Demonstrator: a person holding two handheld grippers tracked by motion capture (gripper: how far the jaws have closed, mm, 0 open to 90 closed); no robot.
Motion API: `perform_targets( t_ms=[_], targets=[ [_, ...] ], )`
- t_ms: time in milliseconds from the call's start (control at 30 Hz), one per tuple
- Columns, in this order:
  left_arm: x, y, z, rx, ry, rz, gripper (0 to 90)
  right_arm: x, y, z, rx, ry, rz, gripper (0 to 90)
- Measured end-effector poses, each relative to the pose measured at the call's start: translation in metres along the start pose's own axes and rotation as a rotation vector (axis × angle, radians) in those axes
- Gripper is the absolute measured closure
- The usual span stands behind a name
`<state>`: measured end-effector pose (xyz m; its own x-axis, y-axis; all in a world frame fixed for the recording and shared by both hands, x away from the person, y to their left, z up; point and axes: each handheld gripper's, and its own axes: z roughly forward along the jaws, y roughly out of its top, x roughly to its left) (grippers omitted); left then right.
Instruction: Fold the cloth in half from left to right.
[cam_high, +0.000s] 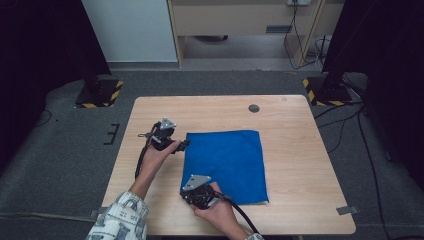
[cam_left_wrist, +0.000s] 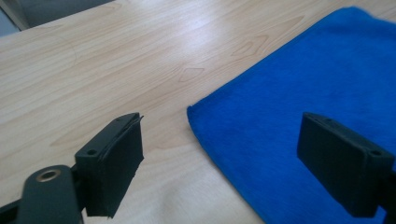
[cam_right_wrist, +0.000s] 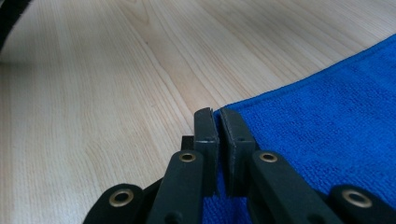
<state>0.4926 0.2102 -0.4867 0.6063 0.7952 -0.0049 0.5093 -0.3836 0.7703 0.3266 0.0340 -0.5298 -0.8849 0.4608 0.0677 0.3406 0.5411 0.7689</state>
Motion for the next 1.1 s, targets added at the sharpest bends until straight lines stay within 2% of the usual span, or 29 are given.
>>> perform_targets(
  t_ms=[67,100,167,200,233,267,333,433,500,600,667,767,967,1100],
  targets=[
    [0.004,0.002,0.008,-0.013,-0.013,-0.004,17.7,-0.001,0.0,0.0,-0.001,0.001,0.004,86.1],
    [0.005,0.003,0.012,0.0,-0.014,-0.003,17.7,-0.001,-0.001,0.0,-0.002,0.001,0.007,86.1],
    [0.005,0.003,0.022,0.008,-0.013,0.018,20.4,0.0,-0.001,0.001,-0.004,-0.002,0.005,86.1],
    [0.004,0.003,0.026,0.018,-0.008,0.033,21.2,0.0,-0.002,0.002,-0.006,-0.006,0.002,86.0],
    [0.004,0.001,0.031,0.02,0.016,0.062,21.6,0.001,-0.002,0.002,-0.004,-0.007,0.002,86.0],
    [0.005,0.0,0.035,0.023,0.028,0.064,23.5,0.002,-0.002,0.002,-0.009,-0.01,0.005,86.0],
    [0.009,-0.004,0.042,0.026,0.024,0.031,26.5,0.002,-0.003,0.002,-0.015,-0.008,0.009,86.0],
    [0.011,-0.007,0.049,0.03,0.03,0.031,33.8,0.002,-0.004,0.002,-0.02,-0.007,0.012,86.0],
    [0.013,-0.009,0.051,0.031,0.034,0.02,39.3,0.002,-0.004,0.001,-0.023,-0.004,0.013,85.8],
    [0.016,-0.011,0.053,0.027,-0.004,-0.005,48.1,0.002,-0.003,-0.001,-0.029,0.005,0.007,85.8],
    [0.016,-0.013,0.056,0.019,-0.046,-0.018,53.3,0.002,-0.004,-0.001,-0.025,0.005,0.001,85.8],
    [0.015,-0.014,0.059,0.015,-0.073,-0.023,60.0,0.003,-0.004,-0.002,-0.027,0.004,-0.001,85.8],
    [0.008,-0.01,0.058,0.034,-0.051,0.021,81.3,0.004,-0.005,-0.003,-0.02,0.0,-0.008,85.8],
    [0.002,-0.003,0.053,-0.006,-0.029,0.037,87.6,0.005,-0.004,-0.005,-0.026,-0.007,-0.008,85.7]
  ],
)
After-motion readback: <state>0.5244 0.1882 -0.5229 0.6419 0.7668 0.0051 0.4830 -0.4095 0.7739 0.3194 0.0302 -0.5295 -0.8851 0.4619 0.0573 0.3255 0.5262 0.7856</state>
